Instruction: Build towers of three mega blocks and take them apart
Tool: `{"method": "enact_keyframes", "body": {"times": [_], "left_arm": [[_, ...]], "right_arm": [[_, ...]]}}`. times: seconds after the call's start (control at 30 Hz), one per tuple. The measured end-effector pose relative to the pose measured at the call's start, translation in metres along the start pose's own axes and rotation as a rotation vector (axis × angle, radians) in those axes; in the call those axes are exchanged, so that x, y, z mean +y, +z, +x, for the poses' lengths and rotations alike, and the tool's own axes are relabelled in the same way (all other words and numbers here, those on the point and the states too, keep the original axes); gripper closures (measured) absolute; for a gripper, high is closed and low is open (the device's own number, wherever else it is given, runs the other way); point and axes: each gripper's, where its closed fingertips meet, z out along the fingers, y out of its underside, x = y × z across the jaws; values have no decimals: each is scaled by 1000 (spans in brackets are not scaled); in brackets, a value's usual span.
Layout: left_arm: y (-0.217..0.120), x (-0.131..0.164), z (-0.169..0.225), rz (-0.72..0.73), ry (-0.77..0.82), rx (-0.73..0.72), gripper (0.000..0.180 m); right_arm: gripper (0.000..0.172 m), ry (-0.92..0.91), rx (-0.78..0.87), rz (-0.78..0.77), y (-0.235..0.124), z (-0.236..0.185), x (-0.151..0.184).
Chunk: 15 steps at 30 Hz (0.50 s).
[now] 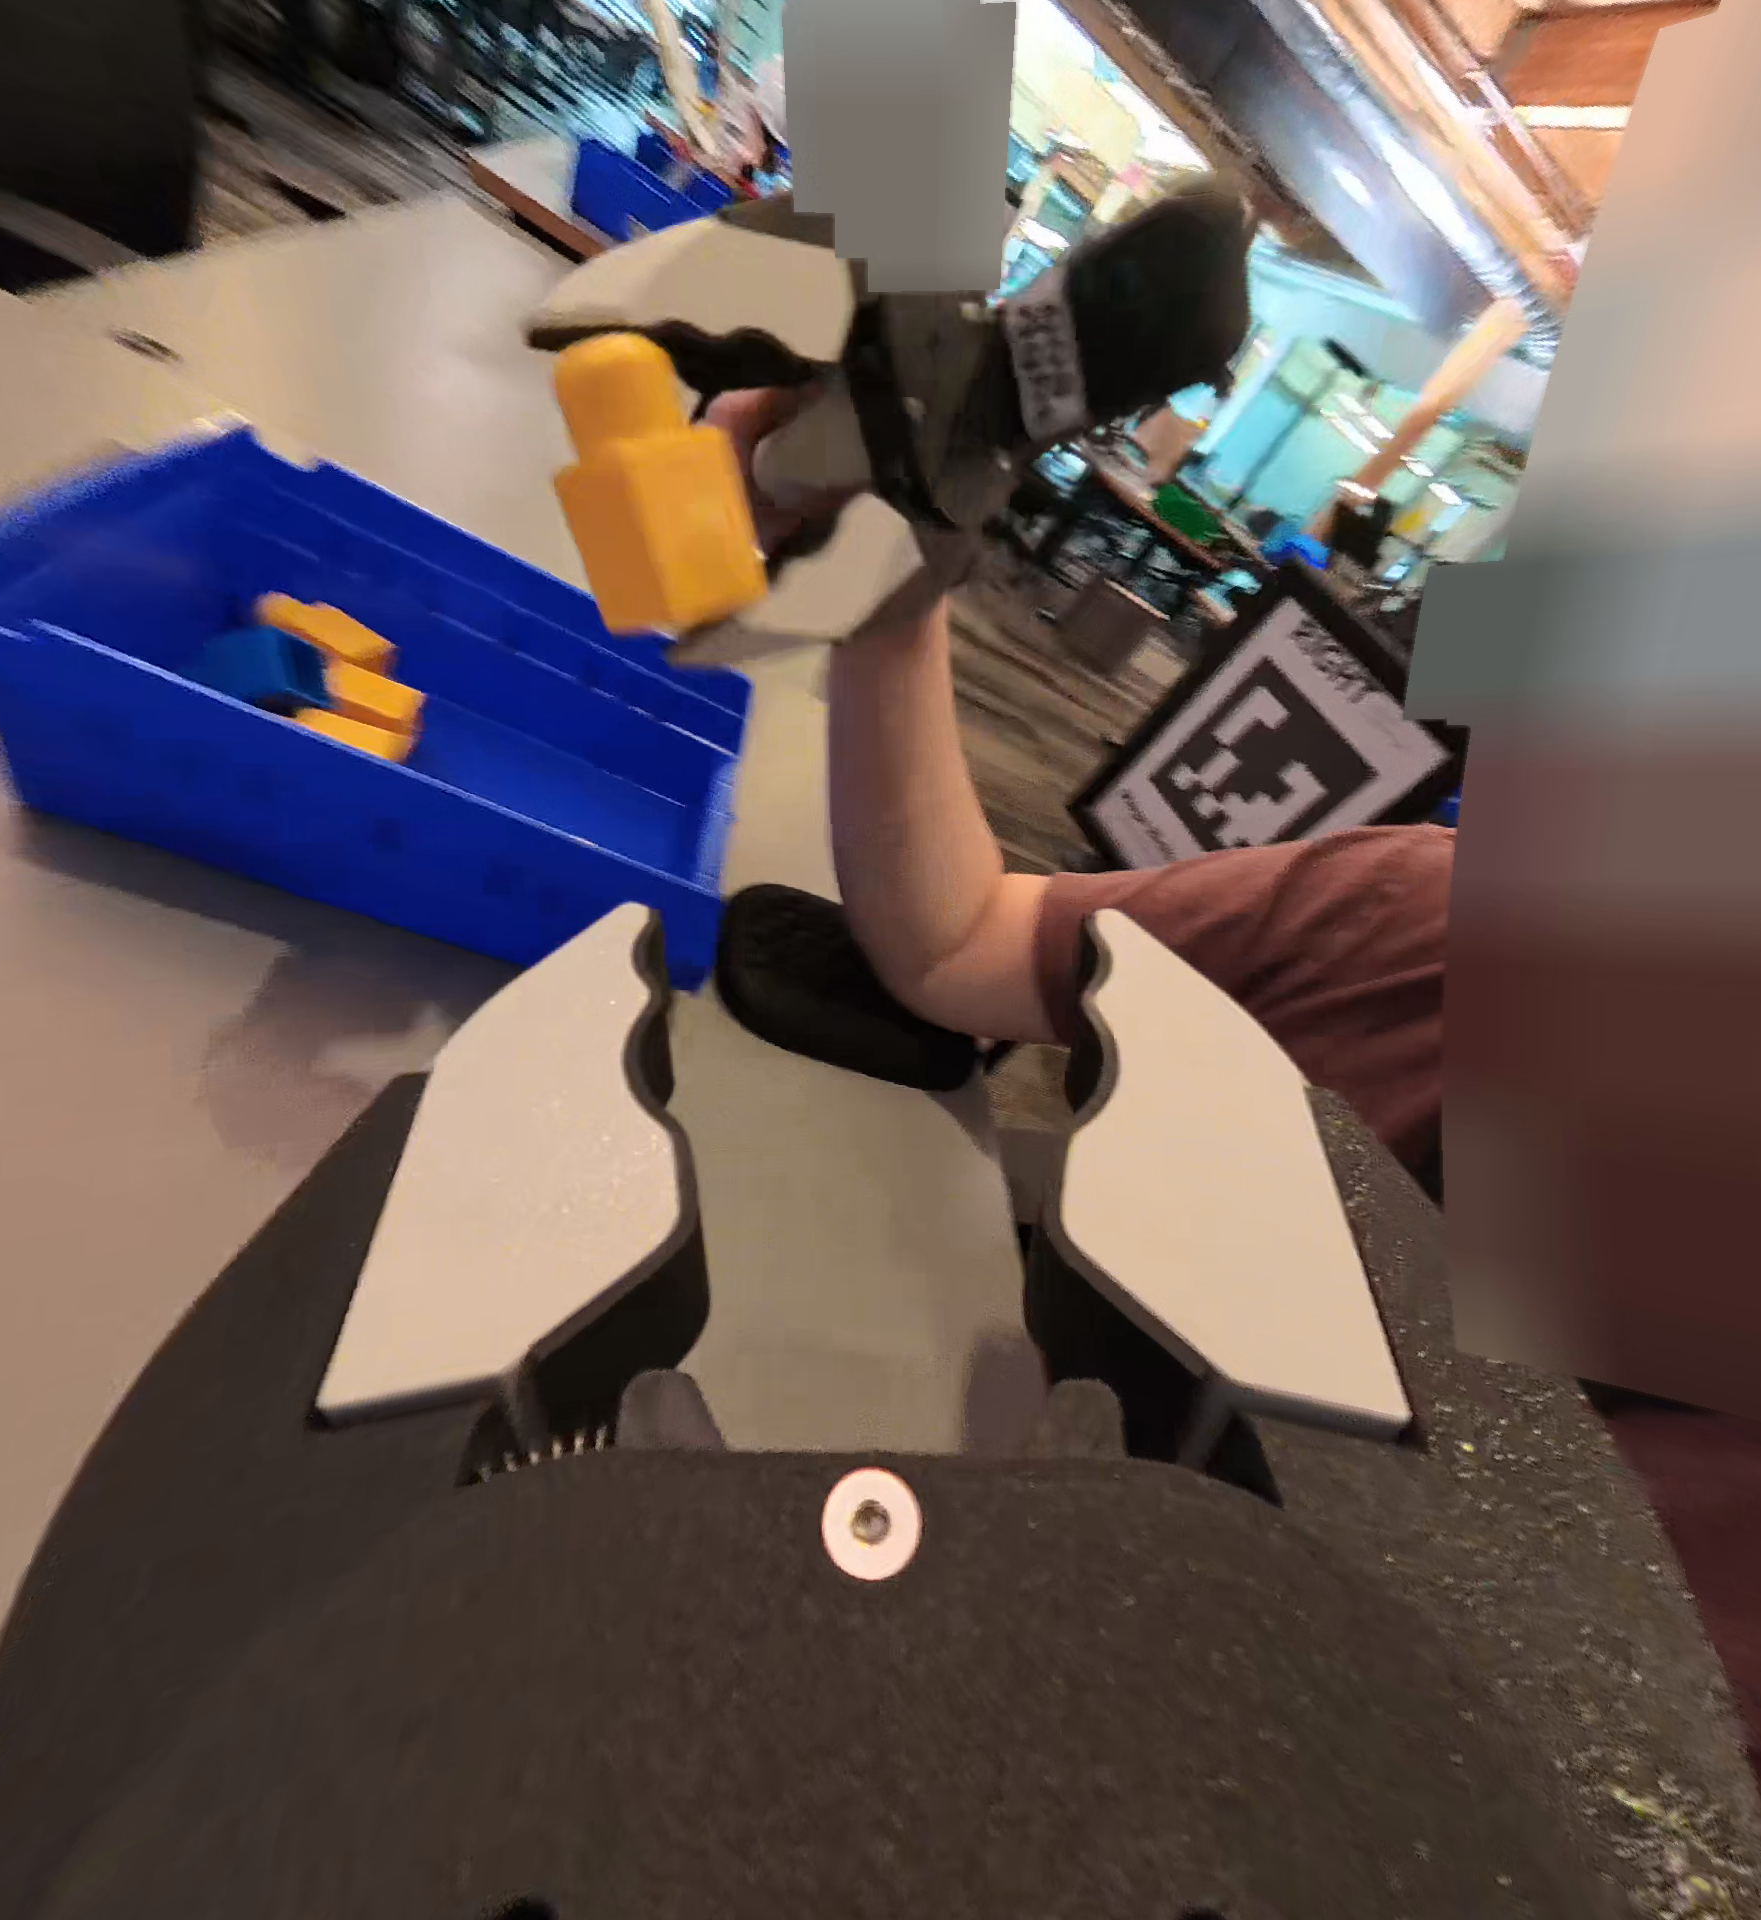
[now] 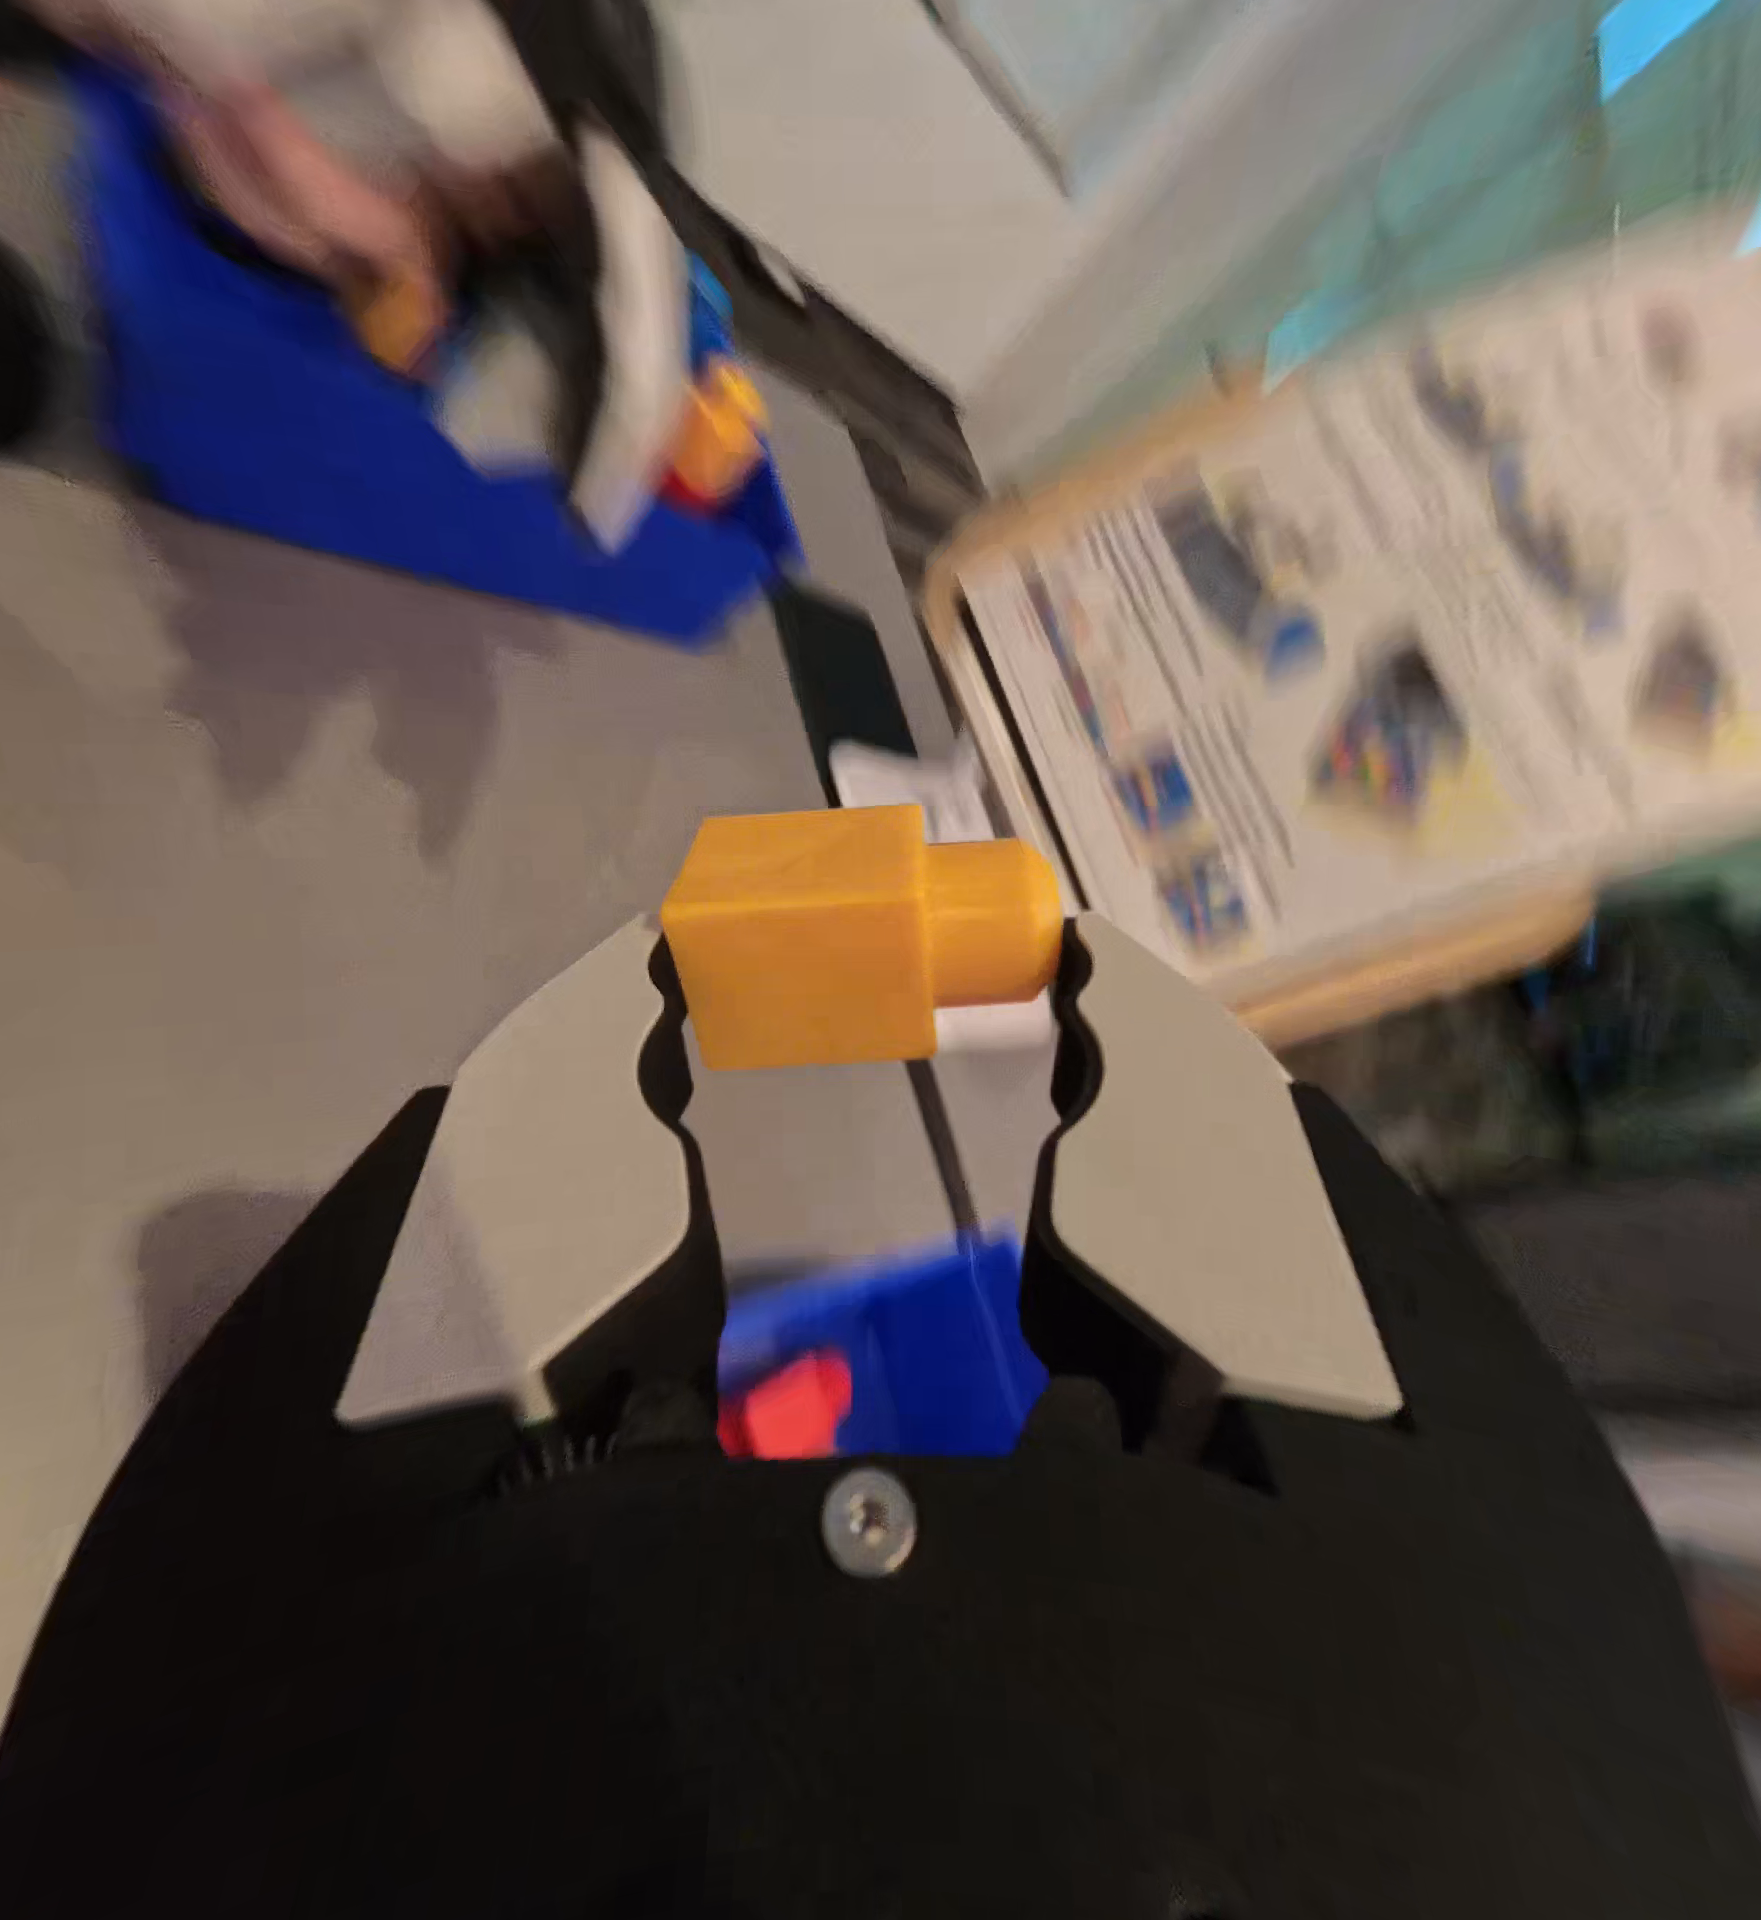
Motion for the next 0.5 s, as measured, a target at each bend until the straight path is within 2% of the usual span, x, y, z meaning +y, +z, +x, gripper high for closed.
{"method": "enact_keyframes", "body": {"times": [0.07,0.13,0.23,0.3,0.37,0.5], "left_arm": [[-11,-4,1,18,43,-41,105],[-18,-4,3,9,60,-62,105],[-24,-3,1,-4,72,-99,105],[-28,-5,1,5,74,-113,105],[-34,-9,1,28,76,-133,106],[-68,-27,1,138,132,-318,112]], "right_arm": [[103,231,20,-219,-4,26,79],[103,359,-16,-404,0,26,147],[102,424,-112,-529,19,9,202],[101,471,-121,-579,27,6,219],[89,501,-94,-589,25,11,222],[89,486,41,-476,4,37,187]]}}
